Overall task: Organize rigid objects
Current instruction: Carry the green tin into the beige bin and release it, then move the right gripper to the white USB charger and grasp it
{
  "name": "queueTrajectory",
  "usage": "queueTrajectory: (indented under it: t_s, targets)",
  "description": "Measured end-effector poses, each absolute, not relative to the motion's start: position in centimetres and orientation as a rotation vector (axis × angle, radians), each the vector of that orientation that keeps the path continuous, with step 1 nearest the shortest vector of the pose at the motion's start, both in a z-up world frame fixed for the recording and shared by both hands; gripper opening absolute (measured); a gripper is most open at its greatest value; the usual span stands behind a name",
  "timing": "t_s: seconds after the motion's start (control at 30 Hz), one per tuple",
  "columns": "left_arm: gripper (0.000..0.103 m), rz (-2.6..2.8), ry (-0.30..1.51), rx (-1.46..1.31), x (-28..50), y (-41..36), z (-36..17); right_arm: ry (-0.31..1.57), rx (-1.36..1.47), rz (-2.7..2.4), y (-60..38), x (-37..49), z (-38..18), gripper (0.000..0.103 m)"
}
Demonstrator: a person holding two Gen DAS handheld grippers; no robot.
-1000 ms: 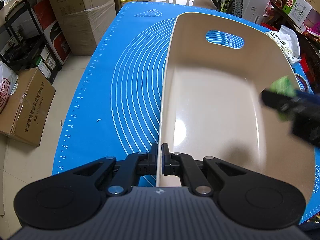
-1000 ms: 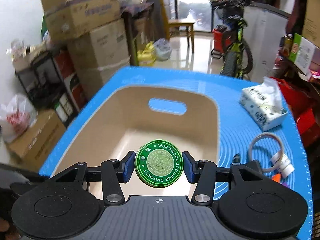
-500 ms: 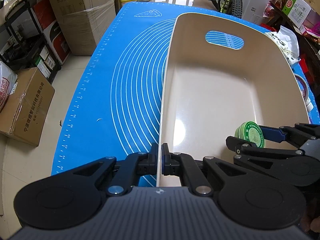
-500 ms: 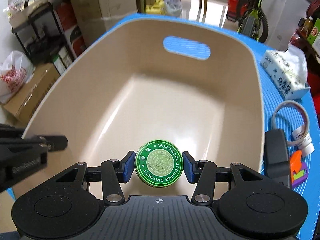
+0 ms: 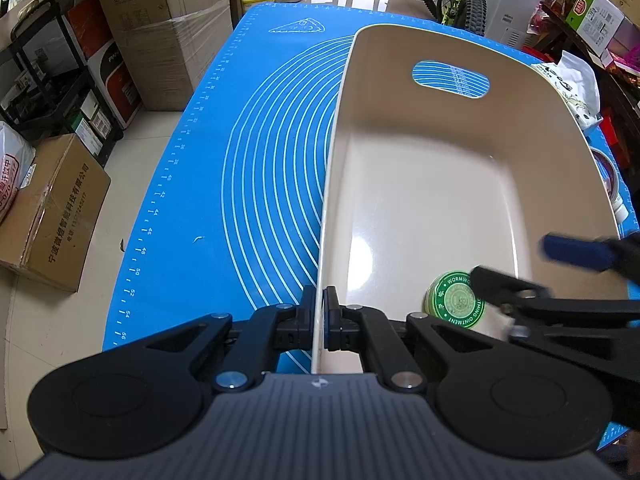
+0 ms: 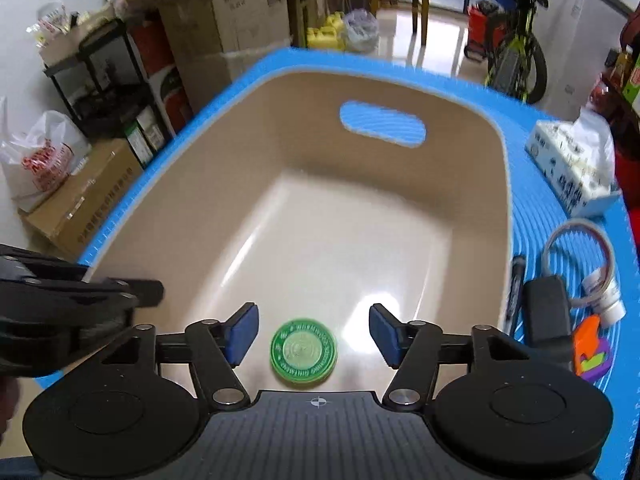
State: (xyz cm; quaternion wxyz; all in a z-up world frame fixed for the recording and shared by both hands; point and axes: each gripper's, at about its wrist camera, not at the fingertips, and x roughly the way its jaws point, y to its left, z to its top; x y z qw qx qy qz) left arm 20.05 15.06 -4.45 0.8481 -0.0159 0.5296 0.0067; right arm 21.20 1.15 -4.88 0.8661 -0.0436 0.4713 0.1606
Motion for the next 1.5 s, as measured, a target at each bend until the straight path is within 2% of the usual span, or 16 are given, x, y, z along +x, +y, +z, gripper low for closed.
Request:
queueTrajectory:
  t_s: [0.33,0.57,1.03,1.5]
  targets:
    - [0.005,0.013,1.117,-0.037,20.1,15.2,-4.4,0.849,-0.060,0.269,-4.2,19.8,0.6,0.077]
    - [0.005,0.012,1.117,-0.037,20.1,15.2,-4.4,0.817,-0.022,0.189,-9.7,18.9,1.9,0.079]
    - [0.005,0.012,1.118,-0.044,20.1,15.2,-4.6,1.029,0.096,0.033,-15.4,17.0,-6.7,0.079]
    - [0.005,0.011,1.119,-0.049,20.1,15.3,-4.5,1.142,0.161,0.001,-15.3,17.1,-10.3,0.077]
